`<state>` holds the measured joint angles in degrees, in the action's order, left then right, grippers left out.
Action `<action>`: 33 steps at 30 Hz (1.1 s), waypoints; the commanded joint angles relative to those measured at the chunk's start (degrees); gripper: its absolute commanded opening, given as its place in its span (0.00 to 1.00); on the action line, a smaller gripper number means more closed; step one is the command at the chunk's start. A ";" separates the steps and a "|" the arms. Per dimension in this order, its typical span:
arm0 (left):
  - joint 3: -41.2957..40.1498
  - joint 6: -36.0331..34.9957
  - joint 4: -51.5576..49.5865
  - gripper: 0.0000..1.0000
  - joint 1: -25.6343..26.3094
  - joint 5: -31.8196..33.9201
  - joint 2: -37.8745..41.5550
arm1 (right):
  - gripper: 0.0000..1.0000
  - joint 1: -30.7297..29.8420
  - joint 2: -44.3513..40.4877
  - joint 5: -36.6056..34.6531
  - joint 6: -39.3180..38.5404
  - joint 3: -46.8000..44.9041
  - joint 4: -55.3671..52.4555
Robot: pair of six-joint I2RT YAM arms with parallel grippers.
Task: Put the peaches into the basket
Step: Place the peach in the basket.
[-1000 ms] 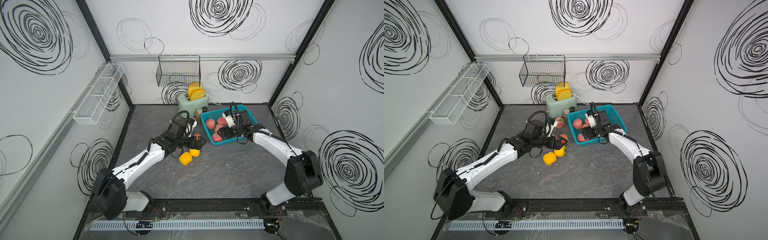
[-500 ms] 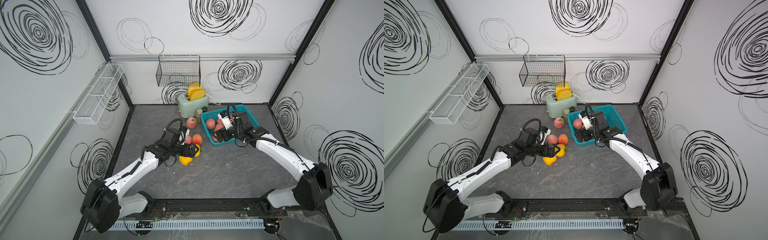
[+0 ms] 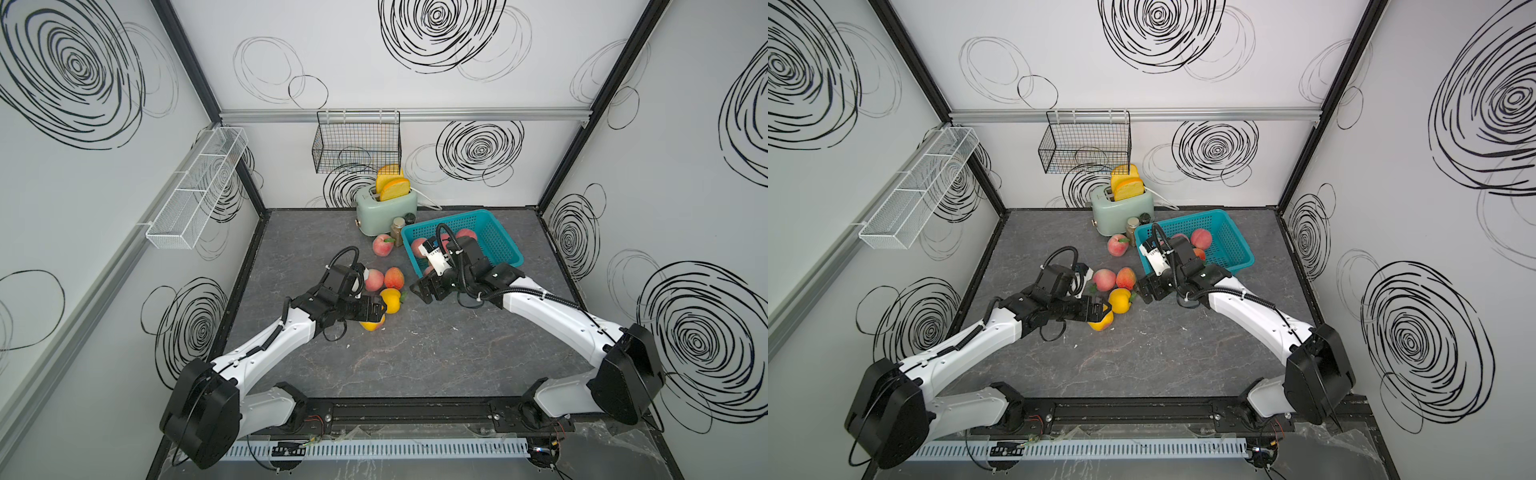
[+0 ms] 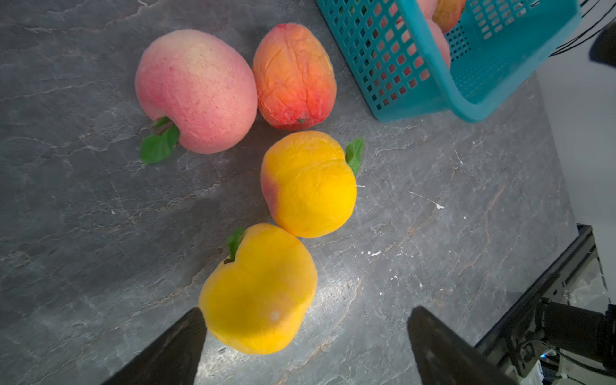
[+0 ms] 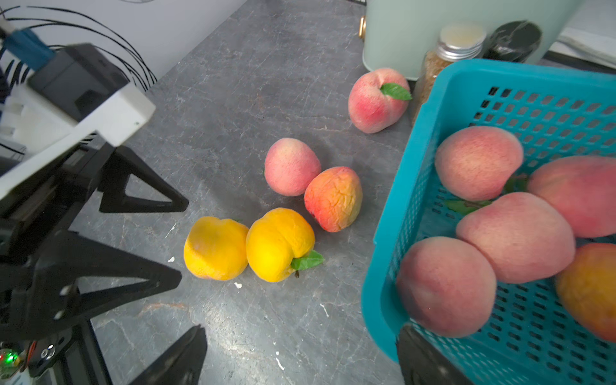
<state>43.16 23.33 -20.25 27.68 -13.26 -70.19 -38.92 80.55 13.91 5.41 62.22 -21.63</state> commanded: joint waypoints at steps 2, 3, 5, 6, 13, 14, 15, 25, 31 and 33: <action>-0.66 -0.83 0.45 0.98 -0.42 3.06 -2.45 | 0.94 -0.58 -1.39 4.02 1.00 -2.02 2.72; -0.78 -0.84 0.85 0.98 -0.35 3.06 -2.97 | 0.95 -0.60 -1.23 4.37 0.94 -2.25 2.67; -0.96 -0.79 1.51 0.98 -0.10 2.96 -3.74 | 0.96 -0.72 -1.36 5.23 0.75 -2.72 2.93; -0.97 -0.71 1.90 0.98 0.03 2.97 -4.18 | 0.96 -0.72 -1.60 5.64 0.53 -3.29 3.54; -1.78 -0.66 3.70 0.98 0.45 3.32 -7.20 | 0.98 -0.72 -1.31 8.48 -0.55 -5.88 6.51; -1.92 -0.60 4.05 0.98 0.44 3.30 -7.56 | 0.99 -0.72 -0.91 8.59 -0.50 -5.95 6.52; -2.02 -0.57 4.37 0.98 0.52 3.29 -7.90 | 0.99 -0.72 -0.68 8.71 -0.62 -6.01 6.64; -2.43 -0.40 7.71 0.98 0.89 2.82 -11.40 | 0.99 -0.72 -0.13 8.28 -1.06 -6.68 7.38; -2.53 -0.39 8.37 0.99 0.97 3.04 -12.65 | 1.00 -0.65 0.17 8.15 -1.04 -6.89 7.41; -2.55 -0.31 8.43 0.97 0.97 3.10 -12.93 | 1.00 -0.71 0.00 8.09 -1.02 -6.93 7.45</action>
<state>41.23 23.16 -13.91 28.40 -10.83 -82.26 -39.31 80.31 21.45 5.52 55.92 -14.85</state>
